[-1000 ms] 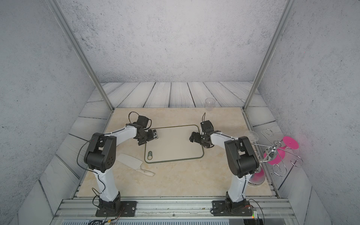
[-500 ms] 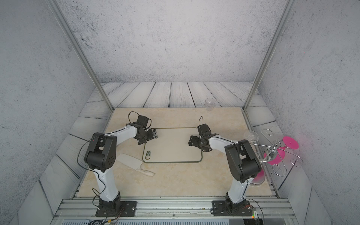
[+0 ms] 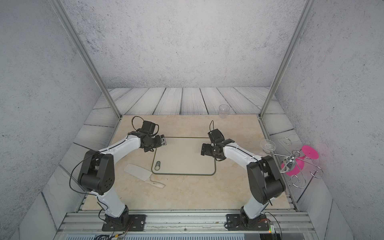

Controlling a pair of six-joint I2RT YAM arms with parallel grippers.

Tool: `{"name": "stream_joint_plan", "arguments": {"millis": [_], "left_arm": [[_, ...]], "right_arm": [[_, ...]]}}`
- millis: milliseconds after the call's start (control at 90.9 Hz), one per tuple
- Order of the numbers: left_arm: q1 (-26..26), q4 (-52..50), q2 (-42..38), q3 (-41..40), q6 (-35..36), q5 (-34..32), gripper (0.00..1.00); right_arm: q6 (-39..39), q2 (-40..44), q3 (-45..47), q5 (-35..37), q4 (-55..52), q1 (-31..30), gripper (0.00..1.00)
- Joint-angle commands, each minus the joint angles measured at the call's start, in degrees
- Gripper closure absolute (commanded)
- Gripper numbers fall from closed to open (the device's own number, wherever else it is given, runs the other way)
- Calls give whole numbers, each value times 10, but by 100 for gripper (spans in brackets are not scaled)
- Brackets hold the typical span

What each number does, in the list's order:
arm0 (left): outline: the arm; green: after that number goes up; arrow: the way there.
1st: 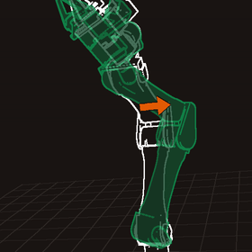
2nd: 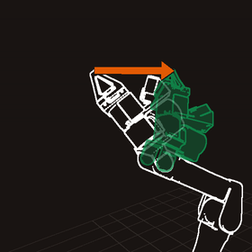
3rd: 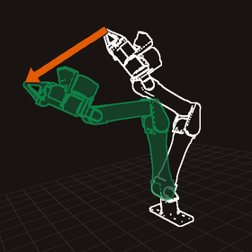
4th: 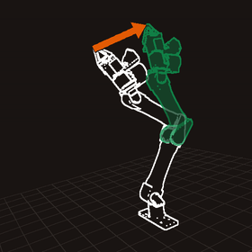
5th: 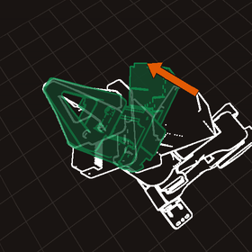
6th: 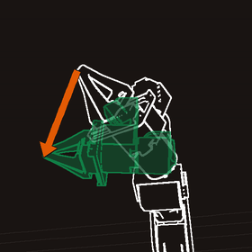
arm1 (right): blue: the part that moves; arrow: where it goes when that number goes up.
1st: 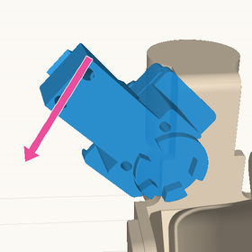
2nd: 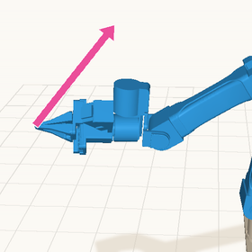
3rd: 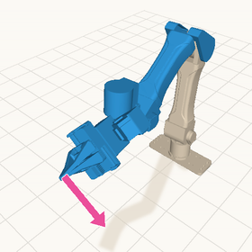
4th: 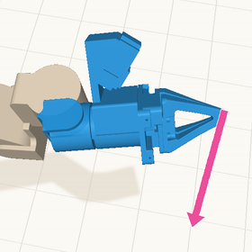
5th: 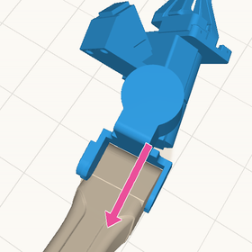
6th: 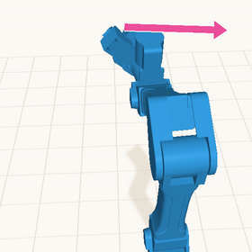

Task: Align the knife with the edge of the cutting board
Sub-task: Adjust the work surface at the center of the board, then pick up the knife at the center of the board.

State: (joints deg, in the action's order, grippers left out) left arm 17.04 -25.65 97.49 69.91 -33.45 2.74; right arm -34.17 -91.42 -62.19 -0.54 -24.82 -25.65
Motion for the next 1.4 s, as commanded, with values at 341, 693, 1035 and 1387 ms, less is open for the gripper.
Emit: {"name": "stream_joint_plan", "arguments": {"millis": [341,693,1035,1387], "left_arm": [[0,-87,-255,-199,-64,-115,0],[15,-122,-338,-290,-159,-78,0],[21,-72,-329,-377,-234,-39,25],[61,-59,-307,-394,-268,-51,36]], "right_arm": [[30,191,107,115,82,0,1],[-5,257,167,129,102,3,1],[7,276,188,23,68,1,1],[7,266,199,-22,78,0,1]]}}
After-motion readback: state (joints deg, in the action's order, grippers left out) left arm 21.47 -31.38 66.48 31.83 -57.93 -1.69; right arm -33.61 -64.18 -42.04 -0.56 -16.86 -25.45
